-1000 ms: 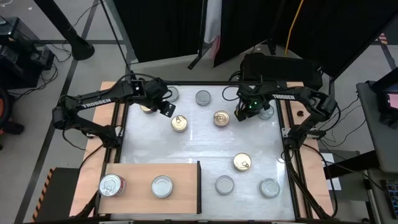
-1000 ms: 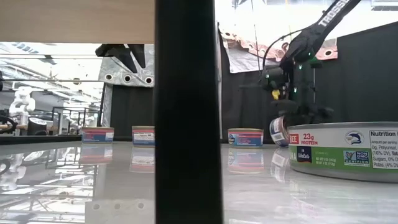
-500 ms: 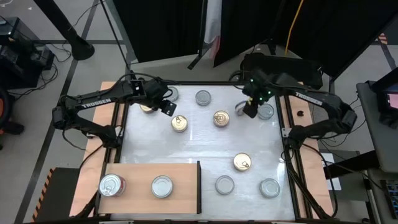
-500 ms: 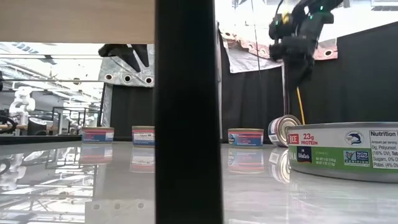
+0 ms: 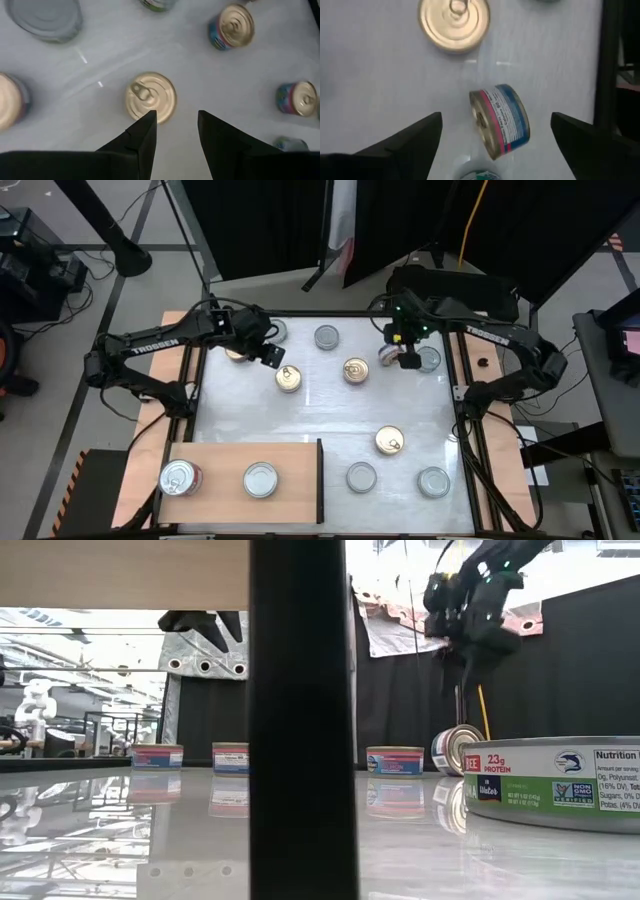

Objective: Stack canned seafood by type on shelf
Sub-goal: Put the blue pink tuna can on the shelf

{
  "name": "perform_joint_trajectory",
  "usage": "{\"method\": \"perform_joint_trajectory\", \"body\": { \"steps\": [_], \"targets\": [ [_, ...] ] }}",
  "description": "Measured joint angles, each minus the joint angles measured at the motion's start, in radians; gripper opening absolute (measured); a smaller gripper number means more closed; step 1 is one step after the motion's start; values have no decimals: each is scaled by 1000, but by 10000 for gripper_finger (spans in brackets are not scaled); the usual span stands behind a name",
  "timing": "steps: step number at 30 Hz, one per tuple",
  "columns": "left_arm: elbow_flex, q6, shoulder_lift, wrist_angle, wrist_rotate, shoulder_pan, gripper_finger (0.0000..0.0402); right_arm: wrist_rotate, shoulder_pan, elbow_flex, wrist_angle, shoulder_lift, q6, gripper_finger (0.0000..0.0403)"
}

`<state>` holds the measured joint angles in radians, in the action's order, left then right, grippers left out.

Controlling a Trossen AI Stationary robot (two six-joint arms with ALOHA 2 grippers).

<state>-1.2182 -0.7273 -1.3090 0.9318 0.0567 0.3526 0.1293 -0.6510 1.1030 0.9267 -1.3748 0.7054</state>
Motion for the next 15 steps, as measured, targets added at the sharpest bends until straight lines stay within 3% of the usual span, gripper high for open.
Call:
{"method": "perform_joint_trajectory", "body": {
  "steps": [9, 15],
  "targets": [
    [0, -51, 0, -3, 15, -54, 146, -7, -25, -2, -99, -157, 79, 365],
    [0, -52, 0, -3, 20, -73, 146, -3, -24, -2, -59, -242, 64, 353]
  ]
}}
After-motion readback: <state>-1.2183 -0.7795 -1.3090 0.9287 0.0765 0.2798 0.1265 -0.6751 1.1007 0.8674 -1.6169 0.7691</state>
